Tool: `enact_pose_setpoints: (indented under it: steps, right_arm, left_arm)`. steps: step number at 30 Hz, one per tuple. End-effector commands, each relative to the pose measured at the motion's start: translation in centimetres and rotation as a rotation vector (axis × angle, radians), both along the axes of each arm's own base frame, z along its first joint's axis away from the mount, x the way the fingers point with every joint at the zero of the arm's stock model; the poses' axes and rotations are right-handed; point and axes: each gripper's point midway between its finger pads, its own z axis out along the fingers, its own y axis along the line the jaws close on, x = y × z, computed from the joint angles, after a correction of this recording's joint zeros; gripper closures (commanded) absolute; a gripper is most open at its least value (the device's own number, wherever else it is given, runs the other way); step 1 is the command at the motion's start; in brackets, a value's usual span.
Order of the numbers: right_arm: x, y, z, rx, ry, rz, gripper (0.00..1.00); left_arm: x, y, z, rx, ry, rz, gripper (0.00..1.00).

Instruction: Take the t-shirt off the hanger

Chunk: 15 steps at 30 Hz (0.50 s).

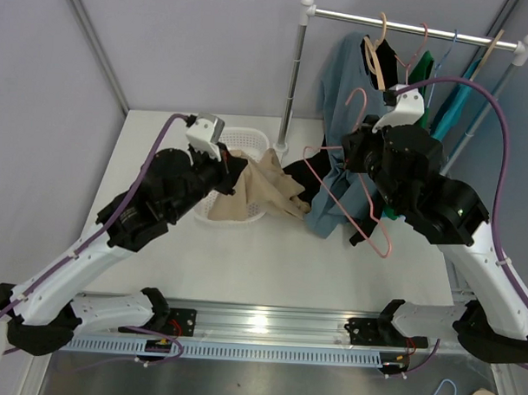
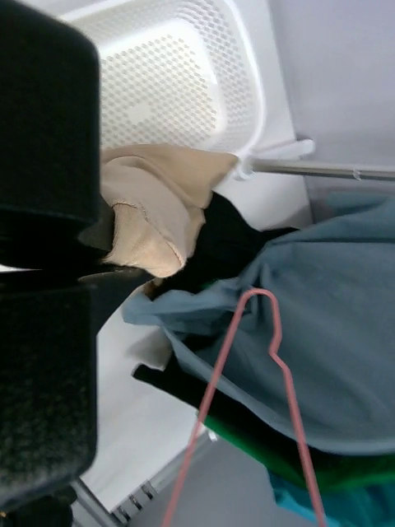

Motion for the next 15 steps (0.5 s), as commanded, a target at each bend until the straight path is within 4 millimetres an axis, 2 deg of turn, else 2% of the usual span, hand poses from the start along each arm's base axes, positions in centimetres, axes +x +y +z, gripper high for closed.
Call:
enact_pose_setpoints:
  steps: [1,2,3,4,5,6,7,8,9,10,11,12,13,15]
  right_arm:
    - [0.9,-1.0,1.7,0.020,-0.106,-0.062,1.00]
    - [1.1,-1.1,1.7,0.024,-0.118,-0.071,1.00]
    - [1.5,-0.7,0.7,0.008,-0.116,-0.072,1.00]
    - [1.7,-0.8,1.8,0.034,-0.167,-0.075,1.00]
    - [1.9,-0.6,1.8,0.033,-0.183,-0.070,1.00]
    - [2.3,-0.4,0.9,0.020,-0.186,-0.070,1.00]
    - [2.8,-0.5,1.5,0.032,-0.216,-0.083,1.00]
    - [3.2,-0.5,1.3,0.026,-0.221,-0.092,1.00]
    - [3.6,-0.6,1.3,0.023,-0.229,-0.099,1.00]
    - [4.2,-0.9,1.6,0.025,-0.245,-0.117,1.00]
    - [4.8,-0.7,1.5,0.023,-0.244,-0.123,1.00]
    - [5.2,-0.7,1.8,0.032,-0.257,-0.127,1.00]
    - [5.5,-0.9,2.1,0.031,-0.264,-0.138,1.00]
    - [6.1,-0.8,2.0,0.027,-0.265,-0.145,1.00]
  left_arm:
    - [-0.6,-0.3,9.3,-0.127,-0.164,-0.079,0.99]
    - [-0.2,-1.0,10.9,-0.133,-0.180,-0.102,0.99]
    - [-0.1,-0.4,13.4,-0.152,-0.226,-0.092,0.99]
    - [0.4,-0.5,14.0,-0.147,-0.236,-0.085,0.99]
    - [0.3,0.0,16.3,-0.173,-0.274,-0.078,0.99]
    - [1.2,0.0,17.5,-0.171,-0.293,-0.068,0.99]
    - [1.2,0.5,19.6,-0.194,-0.327,-0.060,0.99]
    - [2.5,-0.5,19.2,-0.172,-0.310,-0.067,0.99]
    - [3.3,-0.1,19.4,-0.162,-0.308,-0.055,0.99]
    - [2.2,1.0,23.1,-0.213,-0.375,-0.058,0.99]
    - [2.7,0.9,23.4,-0.207,-0.378,-0.058,0.99]
    - [4.0,0.4,22.9,-0.183,-0.363,-0.059,0.99]
    - [3.0,1.4,25.7,-0.220,-0.426,-0.056,0.99]
    - [3.5,1.8,26.9,-0.216,-0.475,-0.048,0.99]
